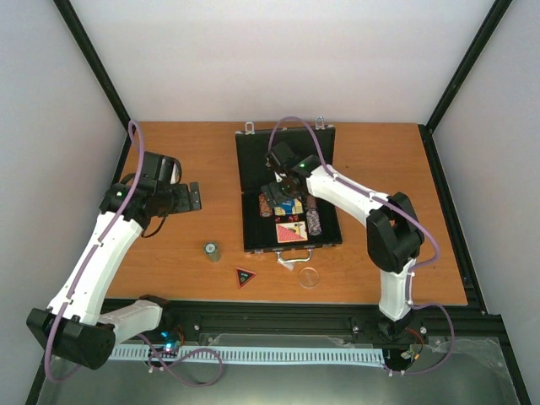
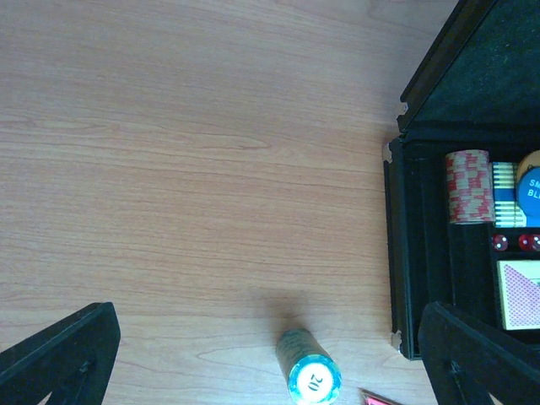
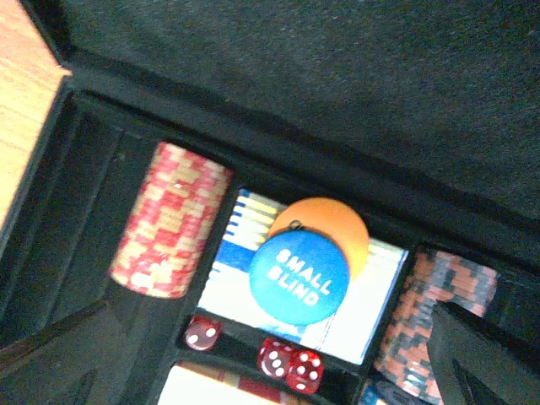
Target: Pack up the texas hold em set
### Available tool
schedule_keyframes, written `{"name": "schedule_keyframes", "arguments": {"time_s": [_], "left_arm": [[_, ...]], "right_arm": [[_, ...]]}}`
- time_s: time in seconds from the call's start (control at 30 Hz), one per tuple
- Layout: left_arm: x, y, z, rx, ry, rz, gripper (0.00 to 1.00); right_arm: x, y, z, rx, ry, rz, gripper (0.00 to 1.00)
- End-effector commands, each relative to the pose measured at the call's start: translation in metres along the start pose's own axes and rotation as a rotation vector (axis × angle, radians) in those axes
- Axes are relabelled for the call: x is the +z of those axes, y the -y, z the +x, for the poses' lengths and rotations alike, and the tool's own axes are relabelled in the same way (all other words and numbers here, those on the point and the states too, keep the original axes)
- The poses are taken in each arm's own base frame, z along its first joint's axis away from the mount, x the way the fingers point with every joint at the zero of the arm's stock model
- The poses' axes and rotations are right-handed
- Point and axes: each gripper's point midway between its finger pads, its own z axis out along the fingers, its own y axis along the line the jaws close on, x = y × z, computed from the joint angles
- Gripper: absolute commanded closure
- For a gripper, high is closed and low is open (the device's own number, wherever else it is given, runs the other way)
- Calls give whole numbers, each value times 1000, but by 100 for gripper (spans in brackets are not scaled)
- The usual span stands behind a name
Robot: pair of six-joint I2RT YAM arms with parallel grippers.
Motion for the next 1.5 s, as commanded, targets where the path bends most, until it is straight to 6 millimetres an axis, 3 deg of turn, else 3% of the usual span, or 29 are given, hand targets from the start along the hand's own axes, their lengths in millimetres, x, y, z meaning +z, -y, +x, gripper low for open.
{"name": "schedule_keyframes", "arguments": {"time_s": [0.0,0.2,0.5,0.77,0.93,1.27,1.47], "left_arm": [[-13,1,-5,-6,50,31,0],[-18,-1,-1,-13,64,36,0],[-17,-2,0,6,63,29,0],[-16,-2,-1,30,65,26,0],[-17,-1,-2,42,73,35,0],[-14,-2,-3,63,70,23,0],[-16,-4,-2,73,79,15,0]], "right_arm": [[-3,-12,17,-19,-40,-60,0],[17,-13,13,-49,-41,-60,0],[33,-7,-15,-68,71,-24,0],[60,-8,-14,-66,41,-34,0],[63,-7,-19,-53,61,-36,0],[76,-24,0,-31,-18,-141,0],[70,-19,5,39,-31,-195,0]]}}
